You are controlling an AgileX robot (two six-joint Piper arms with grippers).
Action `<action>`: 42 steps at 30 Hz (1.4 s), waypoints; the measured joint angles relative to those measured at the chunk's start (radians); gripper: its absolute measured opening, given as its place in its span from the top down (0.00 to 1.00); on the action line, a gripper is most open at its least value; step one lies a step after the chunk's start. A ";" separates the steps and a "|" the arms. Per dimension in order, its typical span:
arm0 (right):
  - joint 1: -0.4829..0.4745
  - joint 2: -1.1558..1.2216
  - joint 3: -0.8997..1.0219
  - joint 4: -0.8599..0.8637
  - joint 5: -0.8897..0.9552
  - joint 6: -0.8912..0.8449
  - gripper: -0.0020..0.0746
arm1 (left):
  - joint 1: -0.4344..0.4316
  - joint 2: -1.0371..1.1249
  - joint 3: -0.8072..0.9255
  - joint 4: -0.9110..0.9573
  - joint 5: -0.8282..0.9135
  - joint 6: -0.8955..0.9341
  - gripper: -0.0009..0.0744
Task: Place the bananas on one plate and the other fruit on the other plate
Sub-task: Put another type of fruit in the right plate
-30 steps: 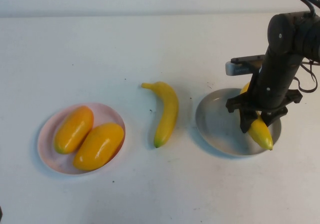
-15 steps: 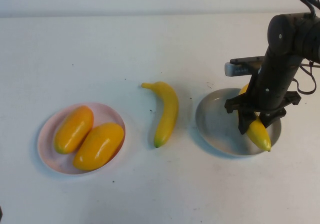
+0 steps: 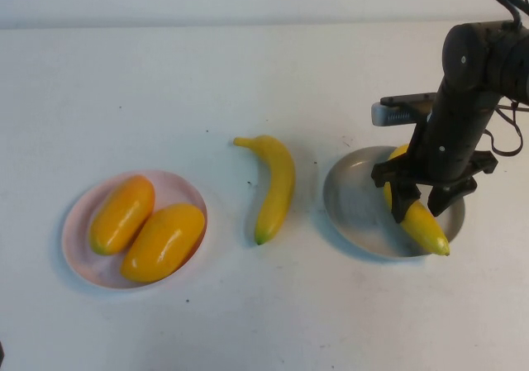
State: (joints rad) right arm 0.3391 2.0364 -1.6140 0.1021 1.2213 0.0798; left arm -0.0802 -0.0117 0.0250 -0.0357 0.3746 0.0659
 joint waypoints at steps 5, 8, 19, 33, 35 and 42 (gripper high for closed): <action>0.000 0.000 -0.022 0.029 0.000 0.000 0.45 | 0.000 0.000 0.000 0.000 0.000 0.000 0.99; 0.000 0.000 -0.051 0.070 0.000 0.000 0.45 | 0.000 0.000 0.000 0.000 0.000 0.000 0.99; 0.076 -0.021 -0.133 0.125 0.000 0.016 0.46 | 0.000 0.000 0.000 0.000 0.000 0.000 0.99; 0.242 0.123 -0.385 0.133 0.008 0.020 0.43 | 0.000 0.000 0.000 0.000 0.000 0.000 0.99; 0.243 0.160 -0.435 0.124 0.008 0.020 0.39 | 0.000 0.000 0.000 0.000 0.000 0.000 0.99; 0.244 0.286 -0.612 0.021 0.011 0.067 0.34 | 0.000 0.000 0.000 0.000 0.000 0.000 0.99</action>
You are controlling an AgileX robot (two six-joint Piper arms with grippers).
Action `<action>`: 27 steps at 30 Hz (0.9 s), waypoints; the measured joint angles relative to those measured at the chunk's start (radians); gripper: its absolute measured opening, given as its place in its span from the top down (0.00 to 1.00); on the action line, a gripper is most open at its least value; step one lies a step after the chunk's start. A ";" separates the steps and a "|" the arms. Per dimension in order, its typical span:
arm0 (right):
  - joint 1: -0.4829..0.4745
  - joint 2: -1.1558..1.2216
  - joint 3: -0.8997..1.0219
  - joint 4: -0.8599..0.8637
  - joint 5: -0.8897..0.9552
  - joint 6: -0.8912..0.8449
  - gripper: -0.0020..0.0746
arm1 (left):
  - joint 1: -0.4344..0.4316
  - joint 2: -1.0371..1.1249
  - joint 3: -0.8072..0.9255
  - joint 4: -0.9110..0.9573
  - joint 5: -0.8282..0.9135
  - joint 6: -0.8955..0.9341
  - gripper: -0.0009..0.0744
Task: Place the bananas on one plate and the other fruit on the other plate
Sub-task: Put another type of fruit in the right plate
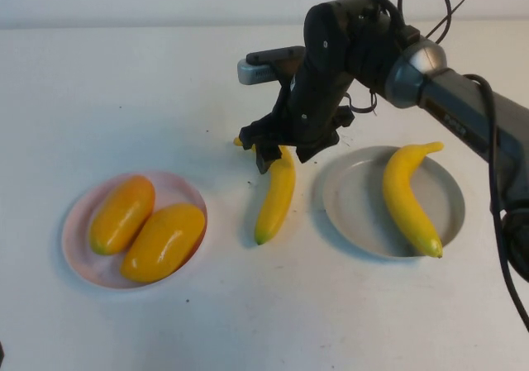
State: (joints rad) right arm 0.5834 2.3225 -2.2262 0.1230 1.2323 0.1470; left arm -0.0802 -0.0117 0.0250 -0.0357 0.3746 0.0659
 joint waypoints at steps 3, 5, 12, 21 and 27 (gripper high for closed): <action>0.000 0.040 -0.056 -0.009 0.000 0.008 0.34 | 0.000 0.000 0.000 0.000 0.000 0.000 0.99; 0.000 0.061 -0.075 -0.016 0.000 0.010 0.34 | 0.000 0.000 0.000 0.000 0.000 0.000 0.99; 0.000 0.119 -0.090 -0.069 -0.013 0.011 0.34 | 0.000 0.000 0.000 0.000 0.000 0.000 0.99; 0.000 0.145 -0.092 -0.065 -0.018 0.011 0.44 | 0.000 0.000 0.000 0.000 0.000 0.000 0.99; 0.000 0.145 -0.099 -0.056 -0.007 0.011 0.58 | 0.000 0.000 0.000 0.000 0.000 0.000 0.99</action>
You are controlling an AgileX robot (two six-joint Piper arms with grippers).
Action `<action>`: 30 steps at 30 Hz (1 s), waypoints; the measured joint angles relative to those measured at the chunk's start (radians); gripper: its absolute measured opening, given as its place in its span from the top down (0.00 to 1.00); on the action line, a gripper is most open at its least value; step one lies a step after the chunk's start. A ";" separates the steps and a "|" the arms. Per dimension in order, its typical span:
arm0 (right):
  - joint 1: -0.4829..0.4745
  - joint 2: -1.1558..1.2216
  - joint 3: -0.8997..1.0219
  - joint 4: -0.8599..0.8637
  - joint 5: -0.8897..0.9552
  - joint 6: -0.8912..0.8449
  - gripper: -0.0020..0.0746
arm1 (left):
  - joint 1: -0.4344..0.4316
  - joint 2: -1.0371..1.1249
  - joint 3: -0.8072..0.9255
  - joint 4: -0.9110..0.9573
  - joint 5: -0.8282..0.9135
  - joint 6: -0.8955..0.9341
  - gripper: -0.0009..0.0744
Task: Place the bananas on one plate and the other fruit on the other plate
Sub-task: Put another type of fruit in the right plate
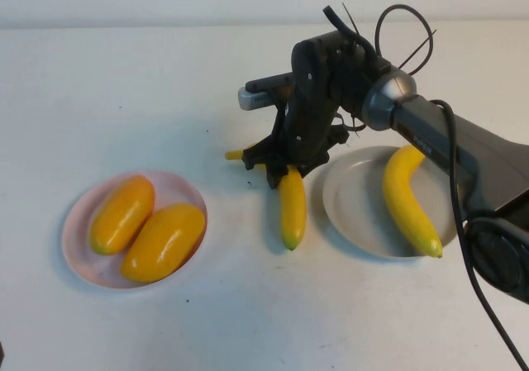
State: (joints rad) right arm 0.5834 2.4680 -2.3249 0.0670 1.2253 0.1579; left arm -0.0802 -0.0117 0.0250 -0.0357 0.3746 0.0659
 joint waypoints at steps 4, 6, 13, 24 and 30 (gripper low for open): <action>0.000 0.004 -0.045 0.011 0.009 0.000 0.58 | 0.000 0.000 0.000 0.000 0.000 0.000 0.99; 0.000 -0.007 -0.065 0.013 0.009 0.000 0.58 | 0.000 0.000 0.000 0.000 0.000 0.000 0.99; -0.004 -0.140 -0.074 0.020 0.018 0.000 0.58 | 0.000 0.000 0.000 0.000 0.000 0.000 0.99; -0.104 -0.462 0.195 -0.003 0.020 0.000 0.58 | 0.000 0.000 0.000 0.000 0.000 0.000 0.99; -0.125 -0.527 0.414 -0.025 0.022 0.012 0.58 | 0.000 0.000 0.000 0.000 0.000 0.000 0.99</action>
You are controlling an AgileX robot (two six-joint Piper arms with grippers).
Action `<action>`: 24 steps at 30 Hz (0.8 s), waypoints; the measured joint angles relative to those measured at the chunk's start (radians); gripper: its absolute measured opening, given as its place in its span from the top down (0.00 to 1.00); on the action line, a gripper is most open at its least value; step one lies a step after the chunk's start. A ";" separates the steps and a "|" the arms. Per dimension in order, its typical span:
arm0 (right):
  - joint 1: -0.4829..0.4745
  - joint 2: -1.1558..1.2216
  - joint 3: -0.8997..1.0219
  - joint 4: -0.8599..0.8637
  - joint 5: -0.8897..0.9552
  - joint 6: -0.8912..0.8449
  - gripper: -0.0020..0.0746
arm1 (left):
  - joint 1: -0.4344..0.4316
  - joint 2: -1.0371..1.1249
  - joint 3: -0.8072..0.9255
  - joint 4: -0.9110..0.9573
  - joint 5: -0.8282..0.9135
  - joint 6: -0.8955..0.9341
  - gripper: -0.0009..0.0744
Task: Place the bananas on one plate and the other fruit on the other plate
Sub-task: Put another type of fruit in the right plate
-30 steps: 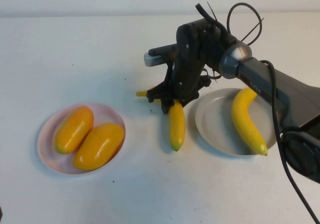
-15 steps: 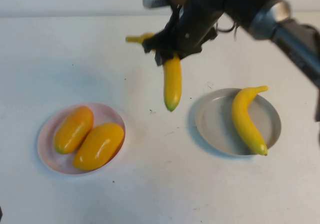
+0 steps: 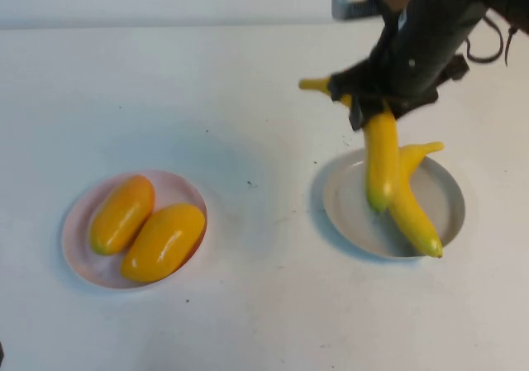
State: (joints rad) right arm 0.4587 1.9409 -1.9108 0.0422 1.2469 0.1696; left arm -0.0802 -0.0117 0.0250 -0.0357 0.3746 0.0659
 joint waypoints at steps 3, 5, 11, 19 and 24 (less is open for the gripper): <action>0.000 0.004 0.080 -0.004 0.000 0.009 0.58 | 0.000 0.000 0.000 0.000 0.000 0.000 0.99; 0.000 0.022 0.110 -0.004 0.000 0.014 0.58 | 0.000 0.000 0.000 0.000 0.000 0.000 0.99; 0.000 0.100 0.120 -0.008 -0.008 0.027 0.58 | 0.000 0.000 0.000 0.000 0.000 0.000 0.99; 0.000 0.157 0.120 -0.019 -0.016 0.032 0.58 | 0.000 0.000 0.000 0.000 0.000 0.000 0.99; 0.000 0.161 0.120 -0.022 -0.016 0.032 0.58 | 0.000 0.000 0.000 0.000 0.000 0.000 0.99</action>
State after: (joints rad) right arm 0.4587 2.1015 -1.7912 0.0205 1.2314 0.2016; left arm -0.0802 -0.0117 0.0250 -0.0357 0.3746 0.0659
